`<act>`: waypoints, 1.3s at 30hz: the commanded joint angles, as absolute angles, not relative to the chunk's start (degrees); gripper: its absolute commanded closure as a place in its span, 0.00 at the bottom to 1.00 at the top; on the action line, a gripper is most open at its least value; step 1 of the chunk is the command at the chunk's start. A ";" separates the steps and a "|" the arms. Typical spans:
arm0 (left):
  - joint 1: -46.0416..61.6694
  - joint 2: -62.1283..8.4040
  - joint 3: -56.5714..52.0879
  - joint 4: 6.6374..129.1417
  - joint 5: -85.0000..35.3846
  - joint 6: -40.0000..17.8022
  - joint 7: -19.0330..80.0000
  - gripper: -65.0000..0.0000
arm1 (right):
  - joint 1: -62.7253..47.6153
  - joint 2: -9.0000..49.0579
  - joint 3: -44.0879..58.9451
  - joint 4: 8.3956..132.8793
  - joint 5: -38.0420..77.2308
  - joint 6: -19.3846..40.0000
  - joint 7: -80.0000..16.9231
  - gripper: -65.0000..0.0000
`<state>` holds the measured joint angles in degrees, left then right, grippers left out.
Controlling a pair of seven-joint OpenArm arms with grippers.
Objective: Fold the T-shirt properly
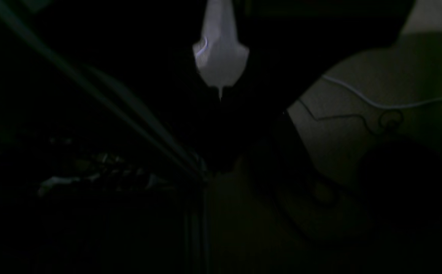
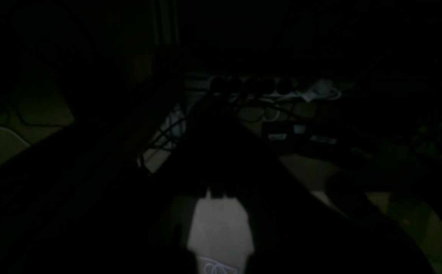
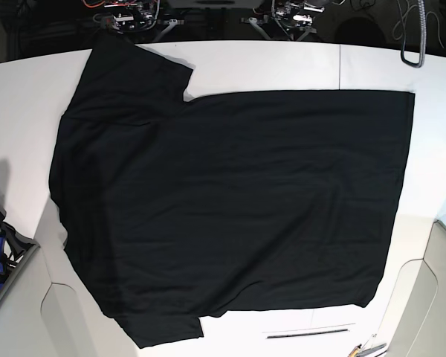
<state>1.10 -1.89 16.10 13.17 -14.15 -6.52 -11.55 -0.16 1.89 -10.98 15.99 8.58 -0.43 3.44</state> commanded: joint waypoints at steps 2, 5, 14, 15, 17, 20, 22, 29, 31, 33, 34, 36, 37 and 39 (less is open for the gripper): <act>1.08 -1.78 16.16 13.56 -14.13 -6.87 -12.25 1.00 | 0.10 2.04 -10.90 16.56 8.78 -0.21 4.05 1.00; 2.17 -1.98 16.16 13.58 -14.13 -6.87 -12.36 1.00 | -0.54 2.22 -10.90 16.91 8.78 -0.27 4.14 1.00; 12.16 -2.59 16.16 21.61 -14.11 -6.90 -16.32 1.00 | -6.90 4.16 -10.90 22.96 8.80 -0.27 9.69 1.00; 13.74 -2.83 16.16 23.44 -14.11 -6.90 -16.32 1.00 | -7.99 4.54 -10.90 24.01 8.80 -0.27 9.69 1.00; 16.91 -3.62 16.16 27.59 -14.11 -6.87 -16.32 1.00 | -10.33 5.41 -10.90 26.44 8.80 -0.27 9.67 1.00; 21.69 -5.61 16.16 34.37 -14.11 -6.87 -16.27 1.00 | -14.20 6.90 -10.90 30.39 8.82 -0.25 9.65 1.00; 25.17 -7.35 16.16 38.98 -14.11 -6.85 -16.27 1.00 | -17.17 7.94 -10.90 33.10 8.82 -0.27 9.65 1.00; 36.51 -15.31 15.92 51.64 -14.13 -6.85 -16.27 1.00 | -29.45 12.64 -10.90 45.89 9.04 -0.25 9.61 1.00; 39.97 -17.69 15.64 55.53 -14.13 -6.87 -16.12 1.00 | -33.71 14.26 -10.90 51.00 9.28 -0.25 9.56 1.00; 43.79 -20.29 15.62 60.38 -14.13 -6.87 -16.05 1.00 | -38.15 15.86 -10.90 56.49 11.99 -0.21 7.97 1.00; 45.80 -21.65 15.62 63.20 -14.13 -6.87 -16.03 1.00 | -40.32 16.73 -10.90 59.33 14.06 -0.21 6.61 1.00; 49.80 -24.53 15.62 69.58 -14.13 -6.87 -16.01 1.00 | -44.64 18.41 -10.87 64.99 16.73 -0.23 5.30 1.00; 51.75 -26.00 15.62 72.99 -14.13 -6.85 -15.68 1.00 | -46.76 19.22 -10.87 67.85 16.97 -0.25 5.32 1.00; 55.42 -28.97 15.62 79.72 -14.17 -6.85 -14.59 1.00 | -51.05 20.67 -10.68 73.93 16.95 -0.27 5.32 1.00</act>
